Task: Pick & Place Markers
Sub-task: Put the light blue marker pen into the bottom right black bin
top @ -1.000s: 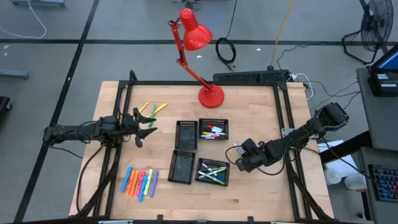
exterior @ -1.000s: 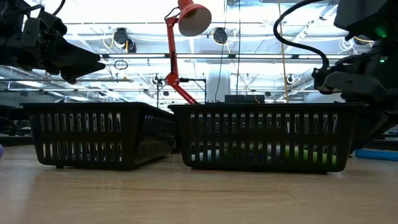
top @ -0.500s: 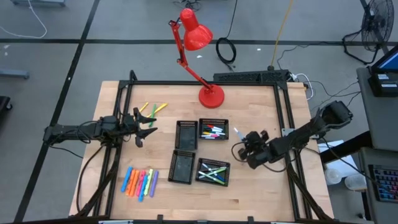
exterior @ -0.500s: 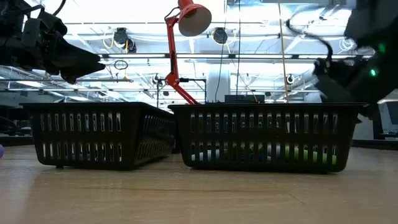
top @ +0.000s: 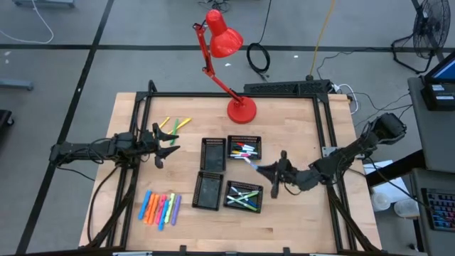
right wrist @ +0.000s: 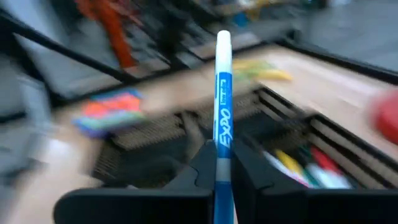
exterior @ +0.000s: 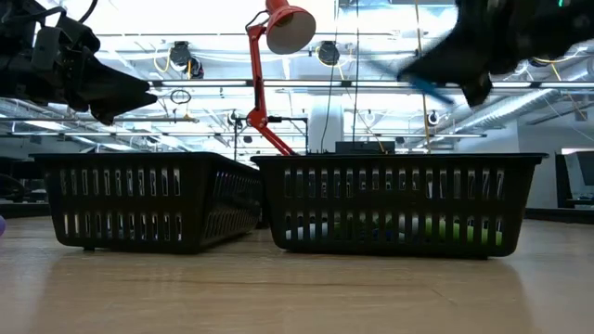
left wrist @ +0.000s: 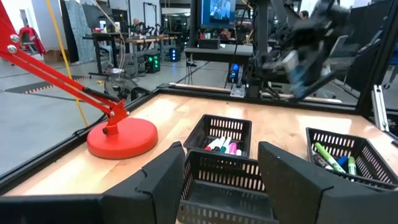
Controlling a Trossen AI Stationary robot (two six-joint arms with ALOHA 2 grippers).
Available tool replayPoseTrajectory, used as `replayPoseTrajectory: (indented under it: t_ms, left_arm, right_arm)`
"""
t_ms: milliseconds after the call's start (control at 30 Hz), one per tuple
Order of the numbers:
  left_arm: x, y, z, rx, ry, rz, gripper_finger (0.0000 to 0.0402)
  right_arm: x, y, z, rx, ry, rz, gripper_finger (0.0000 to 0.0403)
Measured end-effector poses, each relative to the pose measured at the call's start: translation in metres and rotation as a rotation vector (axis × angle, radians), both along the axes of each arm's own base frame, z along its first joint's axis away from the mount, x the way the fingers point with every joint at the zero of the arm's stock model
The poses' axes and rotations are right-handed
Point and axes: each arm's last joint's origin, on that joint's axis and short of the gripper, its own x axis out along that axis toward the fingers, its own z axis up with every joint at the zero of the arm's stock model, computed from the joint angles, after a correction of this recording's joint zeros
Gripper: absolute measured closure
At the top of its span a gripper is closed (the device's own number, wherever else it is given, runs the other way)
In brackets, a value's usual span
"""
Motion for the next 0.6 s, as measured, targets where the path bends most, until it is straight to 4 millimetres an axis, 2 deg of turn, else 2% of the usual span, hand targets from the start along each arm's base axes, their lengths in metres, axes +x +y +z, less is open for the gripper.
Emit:
replayPoseTrajectory:
  t_ms: [67,133,367,467,600]
  left_arm:
    - [0.0,0.0,0.0,0.0,0.0,-0.001,0.0192]
    - [0.0,0.0,0.0,0.0,-0.001,0.0,0.0192]
    - [0.0,0.0,0.0,0.0,-0.002,0.0,0.0192]
    - [0.0,0.0,0.0,0.0,-0.002,0.0,0.0192]
    - [0.0,0.0,0.0,0.0,-0.002,0.0,0.0192]
  right_arm:
    - [0.004,0.008,0.006,0.018,-0.039,0.061,0.0391]
    - [0.013,0.019,0.009,0.022,-0.001,0.089,0.0397]
    - [0.066,0.055,0.011,0.066,0.381,0.187,0.0397]
    - [0.083,0.061,0.01,0.053,0.487,0.19,0.0398]
    - [0.094,0.062,0.015,0.033,0.471,0.198,0.0401]
